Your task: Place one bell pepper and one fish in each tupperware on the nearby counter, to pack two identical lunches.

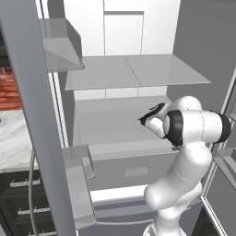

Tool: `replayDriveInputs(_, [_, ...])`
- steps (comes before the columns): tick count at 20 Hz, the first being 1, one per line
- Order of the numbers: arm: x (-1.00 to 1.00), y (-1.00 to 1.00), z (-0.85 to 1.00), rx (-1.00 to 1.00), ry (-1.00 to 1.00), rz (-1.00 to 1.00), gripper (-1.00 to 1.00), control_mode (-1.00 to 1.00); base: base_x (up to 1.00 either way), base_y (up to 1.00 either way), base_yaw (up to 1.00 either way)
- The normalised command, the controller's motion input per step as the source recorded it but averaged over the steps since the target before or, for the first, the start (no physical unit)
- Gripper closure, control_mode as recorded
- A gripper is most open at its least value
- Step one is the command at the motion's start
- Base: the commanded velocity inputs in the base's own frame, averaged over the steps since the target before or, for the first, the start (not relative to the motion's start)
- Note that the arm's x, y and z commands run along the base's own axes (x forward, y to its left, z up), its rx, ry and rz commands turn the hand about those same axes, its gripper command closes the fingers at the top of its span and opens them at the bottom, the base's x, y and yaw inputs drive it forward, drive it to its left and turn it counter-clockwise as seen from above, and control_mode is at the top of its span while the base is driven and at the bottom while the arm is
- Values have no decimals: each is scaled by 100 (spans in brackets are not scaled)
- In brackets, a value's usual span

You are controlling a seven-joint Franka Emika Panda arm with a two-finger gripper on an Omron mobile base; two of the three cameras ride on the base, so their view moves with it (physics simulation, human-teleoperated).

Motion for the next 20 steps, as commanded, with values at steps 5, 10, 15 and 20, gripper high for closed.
replayDriveInputs(5, [-100, 69, 10, -4, 0, 1, 100, -100, 0, 0, 0])
replayDriveInputs(10, [-100, 14, 85, -1, 0, 11, 100, -100, 0, 0, 0])
replayDriveInputs(15, [-100, 11, 100, 2, 18, 9, 100, -100, 0, 0, 0])
replayDriveInputs(20, [-86, 59, 51, 1, 57, 11, 100, -100, 0, 0, 0])
